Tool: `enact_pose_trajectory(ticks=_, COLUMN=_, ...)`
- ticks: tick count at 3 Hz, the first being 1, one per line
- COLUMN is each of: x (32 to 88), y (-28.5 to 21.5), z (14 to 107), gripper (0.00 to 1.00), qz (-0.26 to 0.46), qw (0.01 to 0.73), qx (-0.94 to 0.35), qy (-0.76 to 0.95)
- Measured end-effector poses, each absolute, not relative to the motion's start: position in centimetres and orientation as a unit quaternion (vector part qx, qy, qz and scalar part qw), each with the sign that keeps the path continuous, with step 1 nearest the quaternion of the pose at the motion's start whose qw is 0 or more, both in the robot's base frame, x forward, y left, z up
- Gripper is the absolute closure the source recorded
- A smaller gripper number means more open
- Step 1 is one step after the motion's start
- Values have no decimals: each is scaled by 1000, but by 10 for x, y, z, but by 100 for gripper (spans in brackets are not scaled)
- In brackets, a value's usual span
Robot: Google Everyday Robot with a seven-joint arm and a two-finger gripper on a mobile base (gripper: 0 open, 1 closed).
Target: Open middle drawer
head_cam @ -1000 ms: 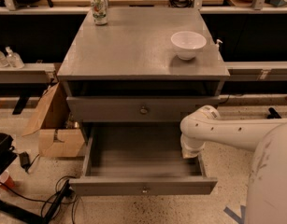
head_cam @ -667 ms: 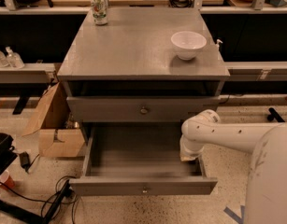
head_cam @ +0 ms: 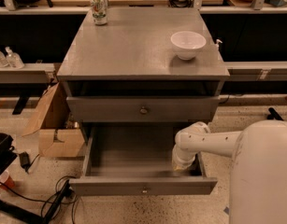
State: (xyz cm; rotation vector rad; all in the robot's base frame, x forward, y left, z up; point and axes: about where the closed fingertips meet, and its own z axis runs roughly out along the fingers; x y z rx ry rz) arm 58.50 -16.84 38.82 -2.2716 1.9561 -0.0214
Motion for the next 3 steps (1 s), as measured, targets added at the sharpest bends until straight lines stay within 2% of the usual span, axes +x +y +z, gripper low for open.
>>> enact_pose_trajectory(ticks=1, x=570, y=-156, z=365, gripper=100, qz=8, qw=55, qx=-770, qy=636)
enact_pose_trajectory(ticks=2, x=529, y=-168, z=363, gripper=100, qz=30, qw=32, qx=-759, qy=650)
enact_pose_trajectory(ticks=3, x=533, y=-168, z=363, gripper=100, qz=30, qw=32, qx=-759, qy=650)
